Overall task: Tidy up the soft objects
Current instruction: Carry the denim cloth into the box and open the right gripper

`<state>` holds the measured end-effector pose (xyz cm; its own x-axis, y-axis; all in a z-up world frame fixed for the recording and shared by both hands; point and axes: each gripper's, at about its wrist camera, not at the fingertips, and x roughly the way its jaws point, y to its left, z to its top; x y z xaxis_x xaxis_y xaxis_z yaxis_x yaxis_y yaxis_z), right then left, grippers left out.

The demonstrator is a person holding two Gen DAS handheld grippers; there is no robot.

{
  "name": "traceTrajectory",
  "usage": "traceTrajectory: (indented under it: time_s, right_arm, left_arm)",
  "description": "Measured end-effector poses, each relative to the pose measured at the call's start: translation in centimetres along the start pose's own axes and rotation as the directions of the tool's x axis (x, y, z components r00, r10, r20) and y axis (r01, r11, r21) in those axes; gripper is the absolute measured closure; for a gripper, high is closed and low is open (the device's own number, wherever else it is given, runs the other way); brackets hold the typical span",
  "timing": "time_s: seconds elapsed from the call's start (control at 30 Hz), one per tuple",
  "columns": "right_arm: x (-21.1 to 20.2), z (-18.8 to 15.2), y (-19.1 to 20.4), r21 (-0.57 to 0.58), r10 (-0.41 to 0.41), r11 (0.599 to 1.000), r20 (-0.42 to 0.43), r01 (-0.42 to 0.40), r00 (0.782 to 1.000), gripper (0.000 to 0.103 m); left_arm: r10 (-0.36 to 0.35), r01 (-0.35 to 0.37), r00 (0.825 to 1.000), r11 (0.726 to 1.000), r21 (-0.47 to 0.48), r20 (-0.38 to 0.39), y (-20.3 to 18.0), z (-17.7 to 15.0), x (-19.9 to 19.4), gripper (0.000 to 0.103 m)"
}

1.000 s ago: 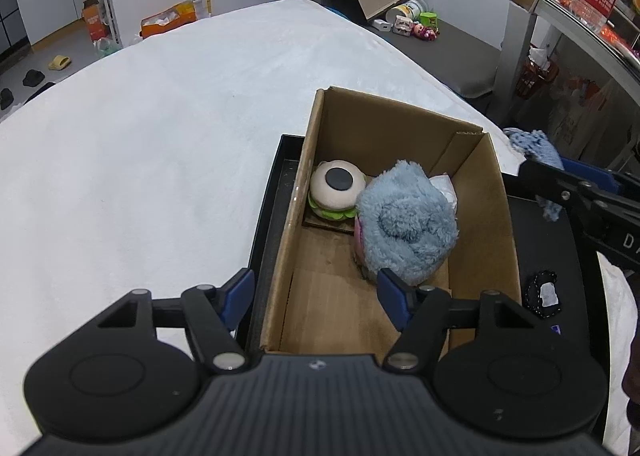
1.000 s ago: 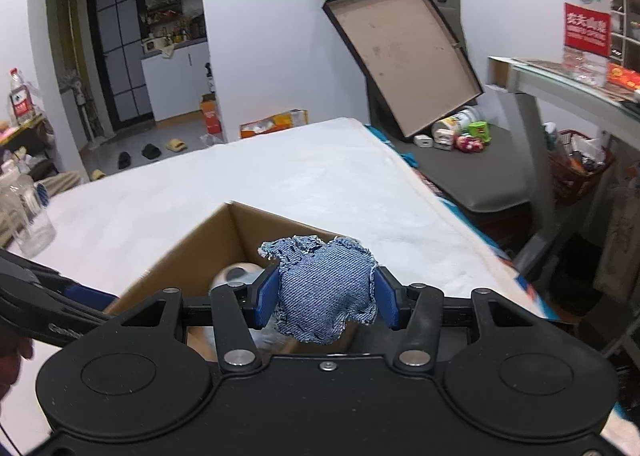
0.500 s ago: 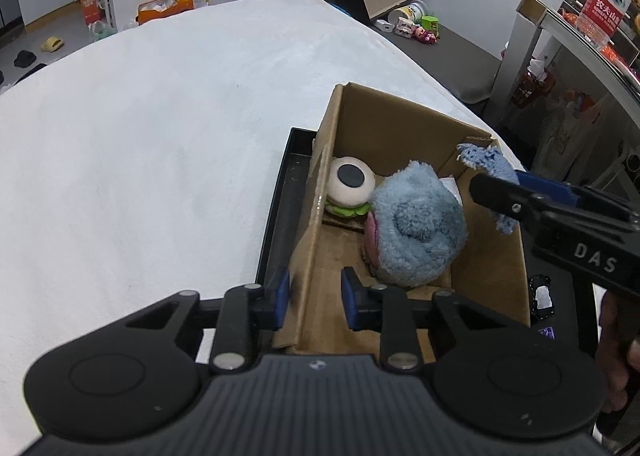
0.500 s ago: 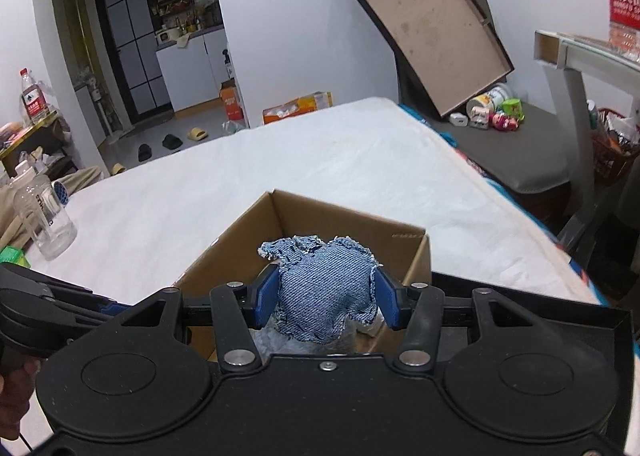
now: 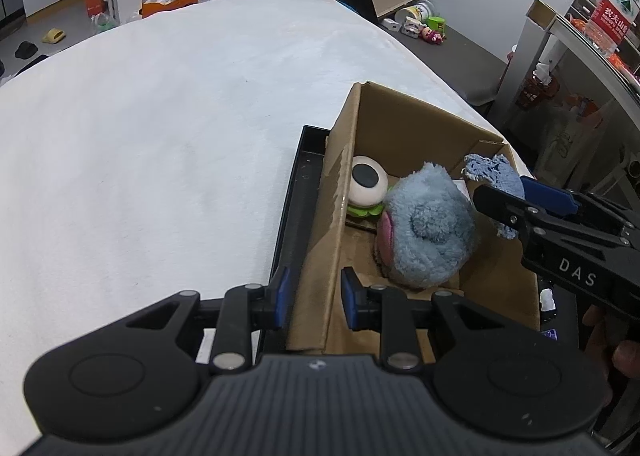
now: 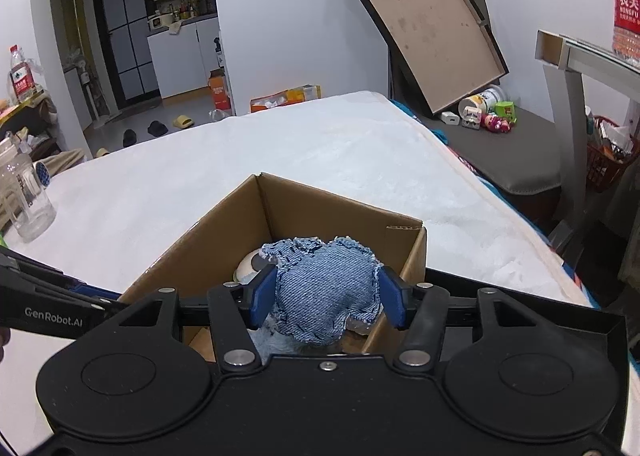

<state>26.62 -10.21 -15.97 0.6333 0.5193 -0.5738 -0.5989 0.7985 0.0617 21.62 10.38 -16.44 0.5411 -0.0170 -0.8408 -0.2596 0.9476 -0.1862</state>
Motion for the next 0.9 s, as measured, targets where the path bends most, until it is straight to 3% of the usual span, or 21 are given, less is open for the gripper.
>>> traceTrajectory:
  time_s: [0.2,0.6,0.9]
  right_arm:
    - [-0.6,0.0,0.5,-0.035,-0.031,0.999,0.022,0.032,0.999,0.038]
    - [-1.0,-0.2,-0.5,-0.016,-0.083,0.996,0.038,0.084,0.996,0.038]
    - [0.1,-0.8,-1.1,-0.023,-0.12,0.993,-0.01,0.119,0.993,0.038]
  left_arm:
    - [0.008,-0.008,1.0,1.0,0.006,0.001,-0.2,0.1,-0.1,0.077]
    - [0.019,-0.019,1.0,1.0,0.012,-0.001,-0.7,-0.1,-0.2,0.077]
    - [0.045,-0.045,0.999,0.999,0.014,-0.002,-0.8,0.1,-0.3,0.076]
